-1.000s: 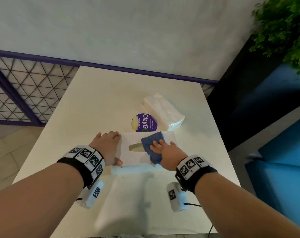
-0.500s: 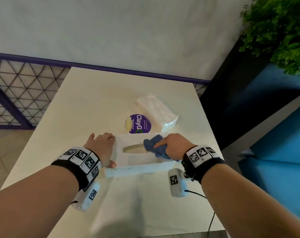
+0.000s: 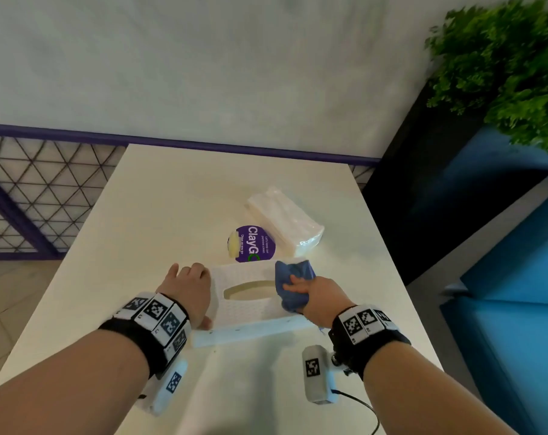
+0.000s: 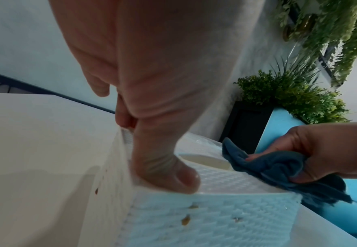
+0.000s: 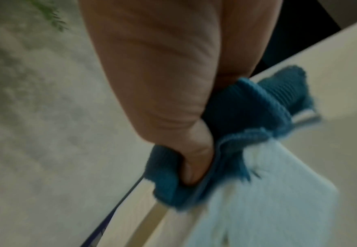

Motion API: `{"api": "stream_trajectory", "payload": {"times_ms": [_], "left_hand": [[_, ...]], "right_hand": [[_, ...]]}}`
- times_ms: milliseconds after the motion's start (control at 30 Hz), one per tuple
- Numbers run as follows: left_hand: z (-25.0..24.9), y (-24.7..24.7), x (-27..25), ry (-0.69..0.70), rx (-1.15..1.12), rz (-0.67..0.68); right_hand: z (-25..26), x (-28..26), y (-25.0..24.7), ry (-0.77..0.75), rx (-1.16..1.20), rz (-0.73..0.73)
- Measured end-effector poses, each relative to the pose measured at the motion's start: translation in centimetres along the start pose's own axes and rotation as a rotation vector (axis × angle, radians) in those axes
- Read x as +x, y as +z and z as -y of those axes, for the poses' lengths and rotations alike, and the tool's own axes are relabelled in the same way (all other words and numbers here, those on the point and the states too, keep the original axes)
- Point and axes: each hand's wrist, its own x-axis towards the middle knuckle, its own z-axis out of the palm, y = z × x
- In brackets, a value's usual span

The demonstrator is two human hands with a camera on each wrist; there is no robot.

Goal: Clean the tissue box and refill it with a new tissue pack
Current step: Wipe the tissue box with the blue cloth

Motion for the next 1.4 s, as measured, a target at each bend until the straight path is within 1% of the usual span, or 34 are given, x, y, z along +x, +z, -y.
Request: {"api": "stream_trajectory", "payload": {"times_ms": [67, 133, 233, 267, 333, 400, 467, 533, 567, 600, 633, 667, 767, 867, 1000, 1033, 1100, 1133, 1167, 1200, 1267, 1300, 1333, 1400], "left_hand": [[0.1, 0.2, -0.1, 0.026, -0.031, -0.006], [0.3, 0.4, -0.5, 0.047, -0.075, -0.005], [0.3, 0.4, -1.7, 0.052, -0.056, -0.009], [-0.1, 0.2, -1.9, 0.064, -0.055, -0.026], [-1.3, -0.3, -2.1, 0.149, -0.116, -0.087], [-2.7, -0.6, -1.8, 0.269, -0.213, -0.134], [-4.0, -0.6, -1.5, 0.333, -0.168, -0.069], [-4.7, -0.3, -1.2, 0.348, -0.04, 0.037], [-4.8, -0.4, -1.0, 0.344, 0.001, 0.073], [-4.9, -0.5, -0.8, 0.314, -0.02, 0.114], [-4.9, -0.8, -0.6, 0.276, -0.099, 0.156], [-4.8, -1.2, -0.4, 0.248, -0.195, 0.165], [-4.1, -2.8, 0.5, 0.187, -0.388, 0.121], [-3.0, -5.0, 0.6, 0.215, -0.524, 0.066], [-1.9, -7.0, -0.3, 0.203, -0.718, -0.06], [-1.9, -7.3, -0.6, 0.194, -0.785, -0.082], [-1.8, -7.8, -1.1, 0.191, -0.921, -0.113], [-1.7, -7.9, -1.3, 0.197, -0.98, -0.123], [-1.7, -8.1, -1.7, 0.199, -1.035, -0.127], [-1.6, -8.2, -2.1, 0.201, -1.098, -0.133], [-1.4, -8.3, -2.7, 0.199, -1.146, -0.153], [-1.3, -8.3, -2.8, 0.198, -1.144, -0.161], [-1.4, -8.3, -3.1, 0.203, -1.16, -0.16], [-1.7, -8.4, -3.5, 0.201, -1.228, -0.129]], "right_hand": [[-0.5, -1.1, -0.3, 0.034, 0.164, -0.099], [-1.5, -2.1, -0.4, 0.071, 0.437, -0.235], [-4.0, -4.2, -0.2, 0.197, 1.04, -0.447], [-4.9, -5.2, -0.1, 0.217, 1.234, -0.49], [-6.7, -7.3, 0.8, 0.19, 1.63, -0.523], [-8.4, -8.8, 1.9, 0.085, 2.032, -0.5], [-9.8, -9.7, 3.3, -0.007, 2.25, -0.46], [-10.0, -10.4, 4.0, -0.052, 2.318, -0.446], [-9.6, -10.5, 4.3, -0.055, 2.302, -0.47], [-8.8, -10.4, 4.3, -0.025, 2.249, -0.522], [-7.9, -10.2, 4.4, 0.028, 2.187, -0.567], [-7.0, -10.1, 4.4, 0.04, 2.13, -0.572], [-4.9, -9.7, 4.2, -0.052, 1.903, -0.533], [-2.6, -9.3, 2.6, -0.134, 1.635, -0.51], [1.7, -8.3, 0.9, -0.328, 1.336, -0.372], [3.2, -8.0, 0.8, -0.382, 1.221, -0.333], [6.1, -7.1, 1.6, -0.474, 0.853, -0.281], [7.0, -6.6, 1.9, -0.487, 0.684, -0.296], [7.4, -6.1, 1.9, -0.483, 0.583, -0.336], [7.3, -5.4, 1.7, -0.474, 0.54, -0.371], [6.0, -3.6, 0.4, -0.438, 0.522, -0.441], [5.3, -2.7, -0.6, -0.399, 0.552, -0.485], [4.6, -1.7, -1.8, -0.328, 0.599, -0.518], [4.1, -0.6, -4.3, -0.139, 0.684, -0.556]]}}
